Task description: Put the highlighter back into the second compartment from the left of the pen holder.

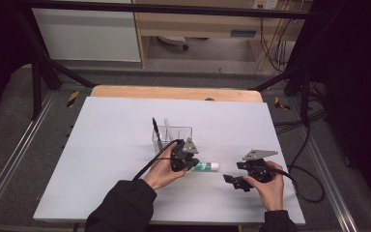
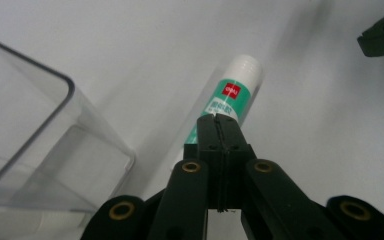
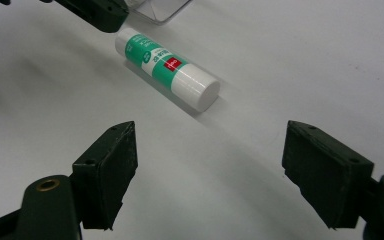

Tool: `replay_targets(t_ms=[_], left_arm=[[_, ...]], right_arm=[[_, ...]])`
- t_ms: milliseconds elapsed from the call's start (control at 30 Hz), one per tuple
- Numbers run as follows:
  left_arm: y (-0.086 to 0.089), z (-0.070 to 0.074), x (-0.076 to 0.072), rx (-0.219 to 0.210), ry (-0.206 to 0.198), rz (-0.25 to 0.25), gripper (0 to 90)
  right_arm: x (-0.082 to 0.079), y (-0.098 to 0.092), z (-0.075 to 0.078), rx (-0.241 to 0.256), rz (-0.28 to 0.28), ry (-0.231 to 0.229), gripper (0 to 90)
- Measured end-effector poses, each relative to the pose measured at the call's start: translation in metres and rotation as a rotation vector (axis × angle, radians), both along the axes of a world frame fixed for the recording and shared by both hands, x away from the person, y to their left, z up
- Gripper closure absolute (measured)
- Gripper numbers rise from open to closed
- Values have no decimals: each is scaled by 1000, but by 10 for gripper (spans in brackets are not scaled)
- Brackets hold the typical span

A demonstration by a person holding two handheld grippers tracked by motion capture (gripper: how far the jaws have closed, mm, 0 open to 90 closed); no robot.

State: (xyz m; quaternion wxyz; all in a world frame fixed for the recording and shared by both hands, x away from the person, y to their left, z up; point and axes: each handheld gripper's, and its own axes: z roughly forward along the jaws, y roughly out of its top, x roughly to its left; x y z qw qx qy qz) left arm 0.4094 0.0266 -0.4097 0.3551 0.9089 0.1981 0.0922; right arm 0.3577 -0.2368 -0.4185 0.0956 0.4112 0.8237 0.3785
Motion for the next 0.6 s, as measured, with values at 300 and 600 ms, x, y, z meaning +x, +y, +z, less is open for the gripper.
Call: replay_targets(t_ms=[300, 600], left_arm=[[-15, -11, 12, 41, -24, -3, 893], [-15, -17, 16, 56, 0, -6, 893]], right_arm=[[0, -1, -1, -1, 8, 5, 229], [1, -1, -1, 5, 2, 11, 229]])
